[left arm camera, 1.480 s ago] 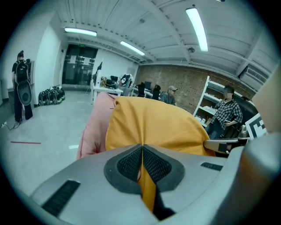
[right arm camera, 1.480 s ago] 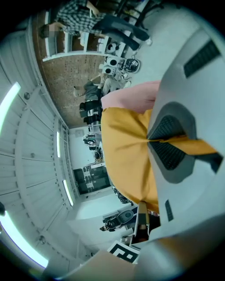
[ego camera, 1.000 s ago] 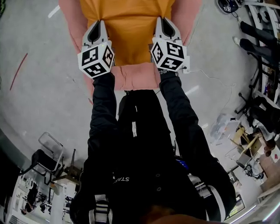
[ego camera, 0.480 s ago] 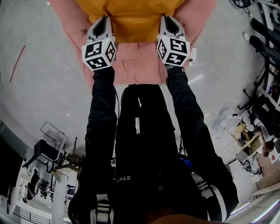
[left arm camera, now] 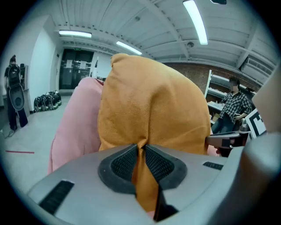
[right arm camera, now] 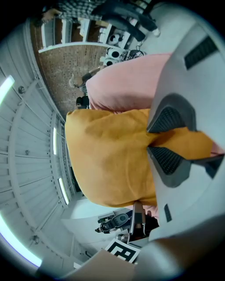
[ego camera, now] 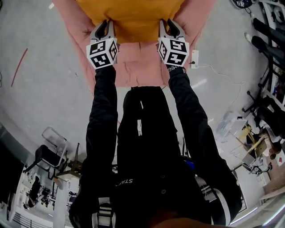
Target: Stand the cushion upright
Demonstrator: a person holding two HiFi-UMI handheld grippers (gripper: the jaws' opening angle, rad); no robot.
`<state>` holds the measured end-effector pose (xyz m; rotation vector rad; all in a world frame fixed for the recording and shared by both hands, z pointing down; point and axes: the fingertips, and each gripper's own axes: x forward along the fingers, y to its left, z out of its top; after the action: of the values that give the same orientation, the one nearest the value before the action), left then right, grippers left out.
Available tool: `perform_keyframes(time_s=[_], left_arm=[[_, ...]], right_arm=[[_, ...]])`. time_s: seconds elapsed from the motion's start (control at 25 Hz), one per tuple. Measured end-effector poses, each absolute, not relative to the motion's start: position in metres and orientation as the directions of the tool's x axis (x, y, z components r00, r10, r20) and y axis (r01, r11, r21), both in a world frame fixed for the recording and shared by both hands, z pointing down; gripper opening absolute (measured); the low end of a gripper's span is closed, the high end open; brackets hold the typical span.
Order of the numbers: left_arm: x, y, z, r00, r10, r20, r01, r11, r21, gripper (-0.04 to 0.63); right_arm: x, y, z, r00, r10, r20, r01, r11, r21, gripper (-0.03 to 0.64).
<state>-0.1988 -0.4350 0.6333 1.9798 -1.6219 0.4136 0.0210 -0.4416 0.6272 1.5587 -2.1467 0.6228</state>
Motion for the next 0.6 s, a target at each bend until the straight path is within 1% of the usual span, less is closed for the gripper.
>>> perform_keyframes(time_s=[0.04,0.2,0.28,0.36,0.44,0.6], left_arm=[[-0.2,-0.431,0.626,0.222,-0.799,0.559,-0.97,-0.124,0.208,0.044],[-0.203,-0.402,0.575,0.191,-0.823,0.536,-0.973,-0.087,0.213,0.044],[-0.2,-0.377,0.543,0.182,-0.83,0.527,-0.971,-0.068,0.229,0.043],[-0.195,-0.367,0.508,0.182,-0.853,0.489,-0.968,-0.068,0.24,0.024],[-0.19,-0.362,0.47,0.193,-0.878,0.439,-0.963,-0.084,0.255,0.007],[-0.179,-0.334,0.391,0.206,-0.902,0.379,-0.958,-0.107,0.265,0.0]], right_arm=[[0.024,-0.437,0.618,-0.285,-0.775,0.564,-0.957,0.265,-0.119,0.107],[0.03,-0.409,0.558,-0.298,-0.798,0.524,-0.953,0.275,-0.124,0.104],[0.029,-0.385,0.524,-0.312,-0.797,0.518,-0.949,0.291,-0.123,0.061],[0.025,-0.376,0.489,-0.321,-0.815,0.483,-0.946,0.299,-0.123,0.03],[0.016,-0.372,0.452,-0.331,-0.834,0.441,-0.943,0.308,-0.126,0.015],[-0.002,-0.344,0.372,-0.355,-0.855,0.378,-0.935,0.326,-0.141,0.014]])
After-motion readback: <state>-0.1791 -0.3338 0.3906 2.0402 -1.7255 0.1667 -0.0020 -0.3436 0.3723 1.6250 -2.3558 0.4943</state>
